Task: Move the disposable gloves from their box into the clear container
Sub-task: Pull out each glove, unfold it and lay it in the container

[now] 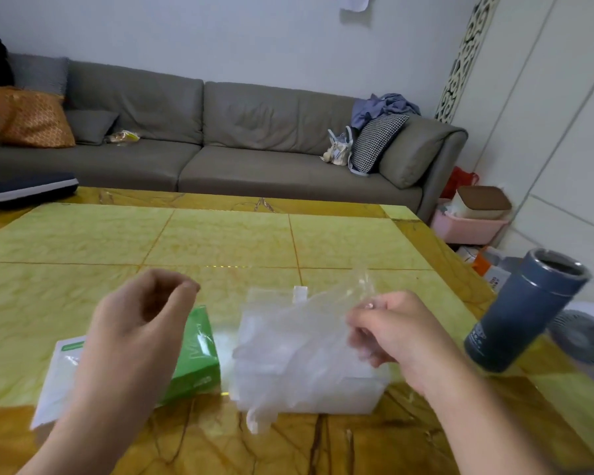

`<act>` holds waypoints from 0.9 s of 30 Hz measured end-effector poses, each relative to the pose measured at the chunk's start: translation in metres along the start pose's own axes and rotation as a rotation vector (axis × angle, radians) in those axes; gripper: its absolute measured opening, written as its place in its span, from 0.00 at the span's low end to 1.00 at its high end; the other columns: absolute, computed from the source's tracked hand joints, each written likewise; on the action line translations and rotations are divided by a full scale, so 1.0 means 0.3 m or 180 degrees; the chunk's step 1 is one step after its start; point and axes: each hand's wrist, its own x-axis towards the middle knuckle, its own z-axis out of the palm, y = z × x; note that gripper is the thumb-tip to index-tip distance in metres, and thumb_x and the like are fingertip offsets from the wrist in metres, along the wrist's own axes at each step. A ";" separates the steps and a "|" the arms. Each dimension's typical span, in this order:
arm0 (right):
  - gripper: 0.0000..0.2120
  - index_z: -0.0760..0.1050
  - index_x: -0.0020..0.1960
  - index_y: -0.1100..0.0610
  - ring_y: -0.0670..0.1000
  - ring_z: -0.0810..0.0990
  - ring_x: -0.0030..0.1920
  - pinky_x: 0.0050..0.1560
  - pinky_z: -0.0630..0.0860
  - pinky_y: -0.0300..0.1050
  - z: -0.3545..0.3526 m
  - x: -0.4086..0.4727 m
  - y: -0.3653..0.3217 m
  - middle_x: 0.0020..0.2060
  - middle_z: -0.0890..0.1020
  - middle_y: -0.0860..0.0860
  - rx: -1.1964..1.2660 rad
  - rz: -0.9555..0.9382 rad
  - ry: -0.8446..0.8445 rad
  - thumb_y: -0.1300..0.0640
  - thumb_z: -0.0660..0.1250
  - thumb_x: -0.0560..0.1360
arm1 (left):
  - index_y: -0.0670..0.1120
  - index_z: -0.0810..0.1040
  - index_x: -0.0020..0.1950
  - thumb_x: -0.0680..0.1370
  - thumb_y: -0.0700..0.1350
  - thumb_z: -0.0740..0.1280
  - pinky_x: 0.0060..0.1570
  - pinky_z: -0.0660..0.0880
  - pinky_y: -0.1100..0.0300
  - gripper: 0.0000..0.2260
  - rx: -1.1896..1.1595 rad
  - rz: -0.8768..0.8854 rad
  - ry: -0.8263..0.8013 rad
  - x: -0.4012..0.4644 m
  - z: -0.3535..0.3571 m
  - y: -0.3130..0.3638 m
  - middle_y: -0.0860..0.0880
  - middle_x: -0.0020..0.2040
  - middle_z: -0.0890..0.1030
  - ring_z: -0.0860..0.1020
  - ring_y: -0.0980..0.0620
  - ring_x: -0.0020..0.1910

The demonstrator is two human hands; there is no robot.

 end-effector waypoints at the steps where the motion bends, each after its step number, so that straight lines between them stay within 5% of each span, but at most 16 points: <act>1: 0.04 0.79 0.47 0.67 0.54 0.79 0.25 0.25 0.71 0.42 0.004 0.001 0.005 0.31 0.85 0.60 -0.0060 0.0041 0.0004 0.68 0.66 0.77 | 0.50 0.82 0.45 0.80 0.44 0.68 0.31 0.70 0.62 0.06 0.0091 0.0571 -0.0065 -0.031 0.013 0.050 0.55 0.33 0.80 0.75 0.57 0.30; 3: 0.04 0.76 0.48 0.65 0.54 0.78 0.24 0.24 0.71 0.40 0.013 0.007 0.015 0.32 0.85 0.62 -0.0079 0.0074 -0.0016 0.70 0.63 0.76 | 0.53 0.81 0.48 0.79 0.46 0.69 0.35 0.71 0.70 0.03 0.0570 0.1473 -0.0608 -0.080 0.075 0.115 0.57 0.40 0.81 0.80 0.57 0.40; 5: 0.05 0.75 0.44 0.66 0.55 0.78 0.24 0.25 0.71 0.40 0.020 0.008 0.019 0.31 0.84 0.61 -0.0203 0.0037 -0.0029 0.71 0.60 0.75 | 0.57 0.81 0.53 0.81 0.48 0.66 0.43 0.73 0.70 0.05 0.1198 0.1667 -0.1352 -0.102 0.164 0.105 0.62 0.47 0.79 0.78 0.60 0.48; 7: 0.07 0.77 0.42 0.67 0.57 0.83 0.25 0.26 0.73 0.41 0.018 0.009 0.027 0.31 0.85 0.59 -0.0498 -0.0068 -0.0015 0.68 0.61 0.76 | 0.56 0.78 0.58 0.84 0.51 0.60 0.49 0.75 0.66 0.08 0.1821 0.1340 -0.1809 -0.103 0.252 0.054 0.61 0.53 0.77 0.77 0.60 0.51; 11: 0.10 0.77 0.43 0.65 0.52 0.83 0.25 0.27 0.78 0.45 0.001 0.019 0.050 0.31 0.86 0.55 -0.1146 -0.0368 0.0090 0.59 0.63 0.79 | 0.50 0.71 0.44 0.85 0.51 0.54 0.42 0.72 0.57 0.13 0.2671 0.0637 -0.2420 -0.070 0.347 -0.013 0.53 0.45 0.74 0.75 0.53 0.44; 14: 0.13 0.80 0.42 0.65 0.53 0.80 0.26 0.32 0.82 0.55 -0.015 0.043 0.061 0.35 0.86 0.57 -0.1593 -0.0545 0.0301 0.55 0.67 0.76 | 0.49 0.70 0.41 0.85 0.49 0.53 0.36 0.69 0.57 0.15 0.2727 0.0462 -0.2439 -0.037 0.353 0.009 0.52 0.42 0.76 0.73 0.52 0.38; 17: 0.08 0.82 0.41 0.61 0.58 0.85 0.36 0.32 0.80 0.51 -0.032 0.055 0.061 0.36 0.86 0.55 -0.1796 -0.0513 0.0328 0.56 0.68 0.72 | 0.49 0.72 0.43 0.85 0.50 0.53 0.37 0.70 0.56 0.15 0.2918 0.0620 -0.2186 -0.010 0.345 0.036 0.52 0.44 0.77 0.75 0.51 0.40; 21: 0.05 0.83 0.40 0.55 0.53 0.84 0.34 0.30 0.79 0.50 -0.045 0.048 0.051 0.33 0.85 0.49 -0.2008 -0.0543 0.0291 0.60 0.69 0.72 | 0.51 0.77 0.59 0.84 0.51 0.57 0.56 0.77 0.54 0.11 0.3152 0.0829 -0.2061 -0.021 0.338 0.065 0.54 0.59 0.78 0.78 0.51 0.56; 27: 0.07 0.81 0.44 0.62 0.54 0.75 0.31 0.33 0.68 0.47 -0.031 0.064 0.074 0.39 0.86 0.57 -0.1990 -0.0525 0.0172 0.64 0.68 0.67 | 0.51 0.74 0.69 0.81 0.56 0.64 0.77 0.56 0.51 0.18 0.3326 0.0770 -0.2558 -0.055 0.342 0.071 0.50 0.82 0.56 0.54 0.48 0.80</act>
